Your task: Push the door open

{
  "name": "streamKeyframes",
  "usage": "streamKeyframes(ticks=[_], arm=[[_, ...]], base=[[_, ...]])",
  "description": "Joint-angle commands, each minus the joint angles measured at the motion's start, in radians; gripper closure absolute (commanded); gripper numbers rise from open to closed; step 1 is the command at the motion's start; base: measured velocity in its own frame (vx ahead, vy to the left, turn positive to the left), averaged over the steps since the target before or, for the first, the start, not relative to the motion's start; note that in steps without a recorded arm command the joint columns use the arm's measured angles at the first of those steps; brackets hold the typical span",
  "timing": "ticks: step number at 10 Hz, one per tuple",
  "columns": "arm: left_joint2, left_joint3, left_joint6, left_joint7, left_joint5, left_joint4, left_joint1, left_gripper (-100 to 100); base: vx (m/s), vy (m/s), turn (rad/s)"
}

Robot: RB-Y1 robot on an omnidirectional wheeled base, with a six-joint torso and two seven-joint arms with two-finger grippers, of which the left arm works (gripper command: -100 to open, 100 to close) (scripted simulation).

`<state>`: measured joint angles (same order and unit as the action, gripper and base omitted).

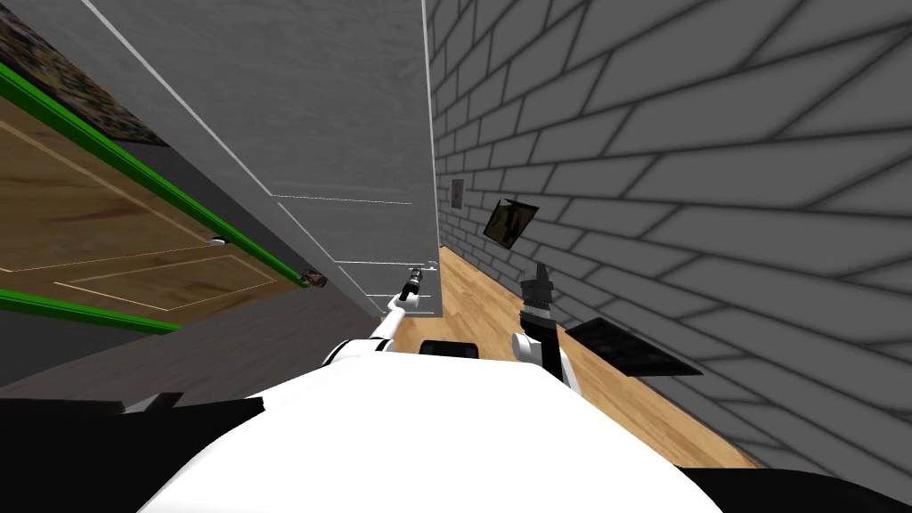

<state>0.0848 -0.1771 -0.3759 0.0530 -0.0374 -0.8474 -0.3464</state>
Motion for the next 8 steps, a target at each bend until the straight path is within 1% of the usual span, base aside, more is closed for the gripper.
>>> streamKeyframes(ticks=[1, 4, 5, 6, 8], arm=[[0.009, -0.025, 0.002, -0.006, 0.005, -0.018, 0.005, 100], [0.01, -0.062, 0.002, -0.017, 0.014, -0.016, 0.006, 100], [0.01, -0.062, 0.002, -0.017, 0.014, -0.016, 0.006, 100], [0.009, -0.077, 0.002, -0.021, 0.017, -0.016, 0.006, 100], [0.007, -0.093, 0.002, -0.026, 0.021, -0.015, 0.007, 100]], base=[[0.19, -0.132, 0.068], [0.182, -0.145, 0.087], [0.11, -0.095, 0.044], [0.124, -0.082, 0.051], [0.148, -0.112, 0.07]])
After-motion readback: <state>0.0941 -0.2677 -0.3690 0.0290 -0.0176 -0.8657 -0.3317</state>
